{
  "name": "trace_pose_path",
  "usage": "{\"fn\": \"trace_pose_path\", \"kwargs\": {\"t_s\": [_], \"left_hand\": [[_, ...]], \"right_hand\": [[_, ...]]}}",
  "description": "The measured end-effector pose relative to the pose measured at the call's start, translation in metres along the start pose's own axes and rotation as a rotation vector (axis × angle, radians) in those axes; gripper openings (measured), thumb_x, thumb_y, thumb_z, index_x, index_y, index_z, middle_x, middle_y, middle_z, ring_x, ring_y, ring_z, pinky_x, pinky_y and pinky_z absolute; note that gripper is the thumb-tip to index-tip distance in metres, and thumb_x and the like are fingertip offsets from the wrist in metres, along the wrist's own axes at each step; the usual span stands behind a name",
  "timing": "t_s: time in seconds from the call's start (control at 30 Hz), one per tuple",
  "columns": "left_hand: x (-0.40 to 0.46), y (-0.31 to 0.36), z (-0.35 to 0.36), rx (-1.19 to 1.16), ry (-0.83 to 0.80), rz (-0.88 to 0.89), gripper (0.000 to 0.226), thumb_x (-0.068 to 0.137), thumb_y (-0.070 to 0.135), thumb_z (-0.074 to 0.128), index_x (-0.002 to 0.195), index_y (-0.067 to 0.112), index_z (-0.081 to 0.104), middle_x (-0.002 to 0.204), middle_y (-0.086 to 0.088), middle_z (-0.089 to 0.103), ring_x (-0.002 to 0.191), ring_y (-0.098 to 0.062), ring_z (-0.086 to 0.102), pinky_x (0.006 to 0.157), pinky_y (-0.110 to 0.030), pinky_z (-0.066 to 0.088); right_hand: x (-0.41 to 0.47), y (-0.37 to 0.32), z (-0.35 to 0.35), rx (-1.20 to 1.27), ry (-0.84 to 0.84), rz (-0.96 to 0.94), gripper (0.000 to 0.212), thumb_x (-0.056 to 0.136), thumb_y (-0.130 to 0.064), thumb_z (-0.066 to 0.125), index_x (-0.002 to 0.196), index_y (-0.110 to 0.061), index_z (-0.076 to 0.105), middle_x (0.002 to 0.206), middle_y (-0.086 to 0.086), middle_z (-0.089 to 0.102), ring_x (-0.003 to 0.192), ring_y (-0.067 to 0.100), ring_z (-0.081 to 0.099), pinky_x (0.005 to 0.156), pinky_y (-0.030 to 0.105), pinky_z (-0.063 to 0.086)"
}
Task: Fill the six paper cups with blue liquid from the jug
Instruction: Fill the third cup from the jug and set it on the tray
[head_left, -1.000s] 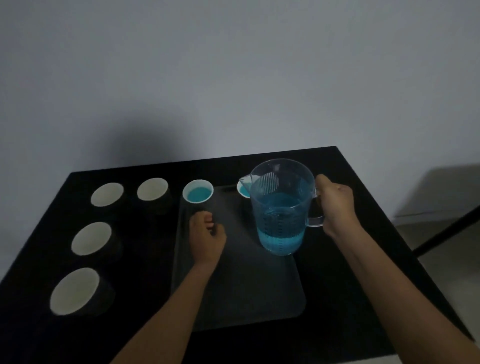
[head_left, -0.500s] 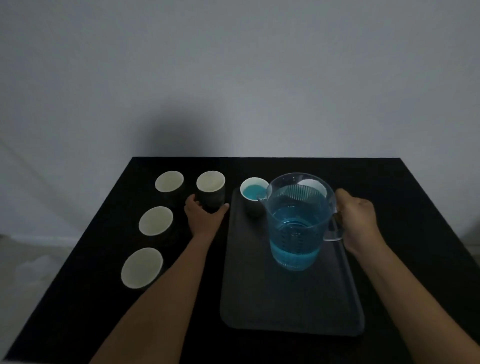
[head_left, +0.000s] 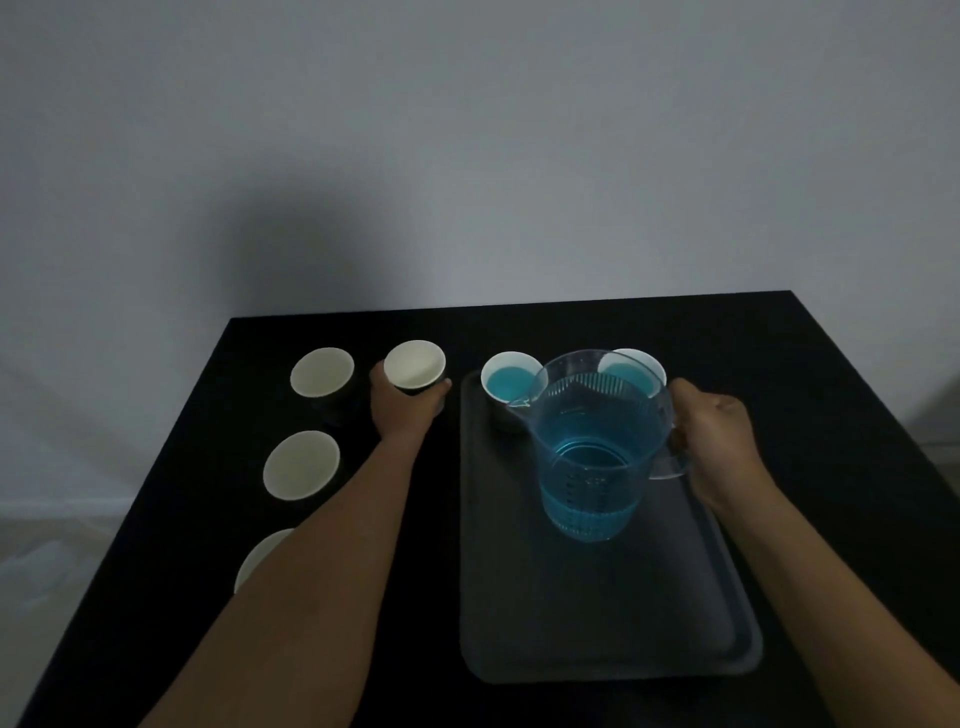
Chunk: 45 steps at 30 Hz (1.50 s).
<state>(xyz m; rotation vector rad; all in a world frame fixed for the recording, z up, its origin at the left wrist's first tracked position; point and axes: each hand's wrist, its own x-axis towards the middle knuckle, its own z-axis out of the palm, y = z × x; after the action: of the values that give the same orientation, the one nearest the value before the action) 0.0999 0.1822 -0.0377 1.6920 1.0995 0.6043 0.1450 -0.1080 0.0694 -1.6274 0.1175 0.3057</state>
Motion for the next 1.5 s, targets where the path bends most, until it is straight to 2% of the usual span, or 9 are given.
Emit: {"fn": "trace_pose_path", "kwargs": {"t_s": [0.2,0.37,0.53,0.7,0.87,1.03,1.1,1.3,1.5], "left_hand": [[-0.013,0.000,-0.007,-0.030,0.057,0.043,0.088,0.061,0.027,0.088,0.134,0.013,0.041,0.133,-0.008,0.052,0.122,-0.025,0.051,0.098,-0.030,0.039],[-0.044,-0.001,-0.020,-0.073,0.131,0.082,0.084,0.061,0.026,0.088,0.130,0.011,0.044,0.132,-0.008,0.051,0.120,-0.023,0.052,0.095,-0.025,0.039],[-0.083,-0.009,-0.031,-0.045,0.150,0.162,0.077,0.063,0.031,0.086,0.127,0.012,0.046,0.128,-0.009,0.053,0.117,-0.024,0.053,0.097,-0.030,0.041],[-0.120,-0.013,-0.036,0.028,0.090,0.265,0.074,0.063,0.036,0.086,0.122,0.013,0.048,0.123,-0.008,0.057,0.113,-0.023,0.055,0.094,-0.033,0.045],[-0.156,-0.011,-0.025,0.068,-0.008,0.299,0.072,0.061,0.041,0.087,0.117,0.018,0.047,0.117,-0.003,0.058,0.106,-0.019,0.057,0.087,-0.035,0.050],[-0.180,-0.003,-0.007,0.088,-0.121,0.323,0.070,0.055,0.041,0.090,0.108,0.021,0.049,0.110,0.001,0.060,0.098,-0.015,0.057,0.079,-0.031,0.049],[-0.186,0.000,0.002,0.103,-0.177,0.332,0.069,0.053,0.040,0.090,0.105,0.025,0.048,0.110,0.002,0.061,0.098,-0.015,0.058,0.080,-0.033,0.051],[-0.198,0.007,0.016,0.152,-0.369,0.311,0.069,0.054,0.033,0.091,0.109,0.023,0.050,0.111,0.002,0.062,0.100,-0.016,0.060,0.076,-0.026,0.046],[-0.201,0.008,0.017,0.225,-0.439,0.333,0.073,0.053,0.037,0.091,0.112,0.024,0.049,0.113,0.005,0.060,0.102,-0.016,0.059,0.079,-0.030,0.050]], "right_hand": [[0.002,0.001,0.004,0.043,0.033,-0.011,0.034,0.087,-0.009,0.055,0.053,-0.012,0.049,0.038,-0.007,0.052,0.041,0.010,0.050,0.051,0.027,0.039],[-0.006,-0.002,0.005,0.051,0.031,-0.011,0.031,0.086,-0.009,0.054,0.055,-0.011,0.050,0.034,-0.008,0.049,0.039,0.009,0.048,0.044,0.019,0.039],[-0.020,-0.008,-0.003,0.048,-0.016,0.028,0.023,0.088,-0.012,0.055,0.064,-0.013,0.057,0.059,0.002,0.057,0.056,0.017,0.054,0.053,0.027,0.043],[-0.032,-0.014,-0.020,0.020,-0.009,0.022,0.027,0.087,-0.012,0.057,0.060,-0.014,0.054,0.058,0.002,0.052,0.054,0.016,0.049,0.054,0.027,0.039],[-0.041,-0.024,-0.043,-0.061,-0.009,0.030,0.034,0.085,-0.016,0.058,0.053,-0.017,0.047,0.036,-0.010,0.042,0.046,0.012,0.039,0.054,0.026,0.038],[-0.041,-0.035,-0.065,-0.150,0.007,0.035,0.030,0.081,-0.020,0.062,0.055,-0.017,0.048,0.057,0.000,0.048,0.059,0.015,0.046,0.066,0.036,0.049],[-0.039,-0.039,-0.075,-0.215,0.045,-0.007,0.034,0.077,-0.025,0.063,0.048,-0.019,0.047,0.054,0.000,0.049,0.059,0.018,0.047,0.067,0.042,0.049],[-0.032,-0.044,-0.089,-0.522,0.050,-0.139,0.040,0.084,-0.033,0.060,0.050,-0.020,0.043,0.051,-0.004,0.041,0.052,0.016,0.038,0.060,0.033,0.039],[-0.031,-0.050,-0.092,-0.794,0.066,-0.215,0.043,0.088,-0.035,0.056,0.051,-0.019,0.043,0.049,-0.005,0.038,0.043,0.011,0.031,0.049,0.023,0.031]]}}
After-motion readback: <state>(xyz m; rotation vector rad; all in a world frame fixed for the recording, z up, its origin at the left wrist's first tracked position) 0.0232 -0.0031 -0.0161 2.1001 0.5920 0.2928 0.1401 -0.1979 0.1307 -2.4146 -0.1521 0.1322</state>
